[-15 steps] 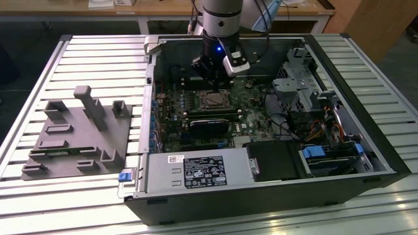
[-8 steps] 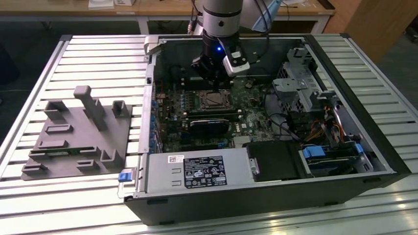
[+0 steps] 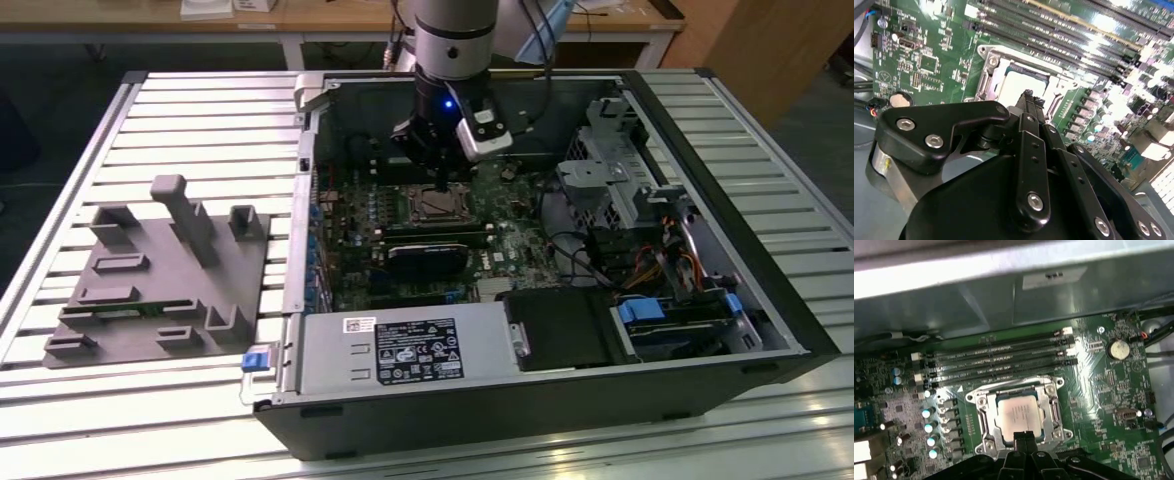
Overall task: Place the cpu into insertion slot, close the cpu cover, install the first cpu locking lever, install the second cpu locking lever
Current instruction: 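Install the second cpu locking lever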
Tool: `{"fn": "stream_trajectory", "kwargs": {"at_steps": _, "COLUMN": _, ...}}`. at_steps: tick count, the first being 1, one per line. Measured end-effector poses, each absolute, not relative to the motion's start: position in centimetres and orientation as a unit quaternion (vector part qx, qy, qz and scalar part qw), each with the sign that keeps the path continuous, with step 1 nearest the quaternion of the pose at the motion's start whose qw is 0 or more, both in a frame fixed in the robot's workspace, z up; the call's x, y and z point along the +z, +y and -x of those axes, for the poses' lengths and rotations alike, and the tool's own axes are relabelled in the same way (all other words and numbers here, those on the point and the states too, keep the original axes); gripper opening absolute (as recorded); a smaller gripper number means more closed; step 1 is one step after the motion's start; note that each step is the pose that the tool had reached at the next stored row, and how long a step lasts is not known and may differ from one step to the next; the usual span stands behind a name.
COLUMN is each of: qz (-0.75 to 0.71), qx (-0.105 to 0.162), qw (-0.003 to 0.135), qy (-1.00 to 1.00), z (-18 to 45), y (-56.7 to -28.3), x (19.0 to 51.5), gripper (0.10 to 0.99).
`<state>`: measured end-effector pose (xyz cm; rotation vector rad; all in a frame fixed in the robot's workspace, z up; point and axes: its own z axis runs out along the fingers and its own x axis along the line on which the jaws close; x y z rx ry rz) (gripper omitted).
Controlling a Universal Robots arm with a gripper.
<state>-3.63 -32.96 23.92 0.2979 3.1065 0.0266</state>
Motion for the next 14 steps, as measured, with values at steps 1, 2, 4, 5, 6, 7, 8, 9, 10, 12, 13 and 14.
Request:
{"fn": "stream_trajectory", "kwargs": {"at_steps": 1, "qz": -0.095, "qx": 0.009, "qw": 0.010, "qy": 0.995, "z": 3.6, "y": -33.1, "x": 23.9, "gripper": 0.106}}
{"fn": "stream_trajectory", "kwargs": {"at_steps": 2, "qz": -0.095, "qx": 0.009, "qw": 0.010, "qy": 0.995, "z": 3.6, "y": -33.3, "x": 23.9, "gripper": 0.106}}
{"fn": "stream_trajectory", "kwargs": {"at_steps": 4, "qz": -0.095, "qx": 0.009, "qw": 0.010, "qy": 0.995, "z": 3.6, "y": -33.7, "x": 23.9, "gripper": 0.106}}
{"fn": "stream_trajectory", "kwargs": {"at_steps": 5, "qz": -0.095, "qx": 0.009, "qw": 0.010, "qy": 0.995, "z": 3.6, "y": -33.8, "x": 23.9, "gripper": 0.106}}
{"fn": "stream_trajectory", "kwargs": {"at_steps": 6, "qz": -0.095, "qx": 0.009, "qw": 0.010, "qy": 0.995, "z": 3.6, "y": -34.0, "x": 23.9, "gripper": 0.106}}
{"fn": "stream_trajectory", "kwargs": {"at_steps": 7, "qz": -0.095, "qx": 0.009, "qw": 0.010, "qy": 0.995, "z": 3.6, "y": -34.2, "x": 23.9, "gripper": 0.106}}
{"fn": "stream_trajectory", "kwargs": {"at_steps": 8, "qz": -0.095, "qx": 0.009, "qw": 0.010, "qy": 0.995, "z": 3.6, "y": -34.3, "x": 23.9, "gripper": 0.106}}
{"fn": "stream_trajectory", "kwargs": {"at_steps": 9, "qz": -0.095, "qx": 0.009, "qw": 0.010, "qy": 0.995, "z": 3.6, "y": -34.5, "x": 23.9, "gripper": 0.106}}
{"fn": "stream_trajectory", "kwargs": {"at_steps": 10, "qz": -0.096, "qx": 0.009, "qw": 0.010, "qy": 0.995, "z": 3.6, "y": -34.6, "x": 23.9, "gripper": 0.106}}
{"fn": "stream_trajectory", "kwargs": {"at_steps": 12, "qz": -0.096, "qx": 0.009, "qw": 0.010, "qy": 0.995, "z": 3.6, "y": -34.9, "x": 23.9, "gripper": 0.106}}
{"fn": "stream_trajectory", "kwargs": {"at_steps": 13, "qz": -0.096, "qx": 0.009, "qw": 0.010, "qy": 0.995, "z": 3.6, "y": -35.1, "x": 23.9, "gripper": 0.106}}
{"fn": "stream_trajectory", "kwargs": {"at_steps": 14, "qz": -0.096, "qx": 0.009, "qw": 0.010, "qy": 0.995, "z": 3.6, "y": -35.3, "x": 23.9, "gripper": 0.106}}
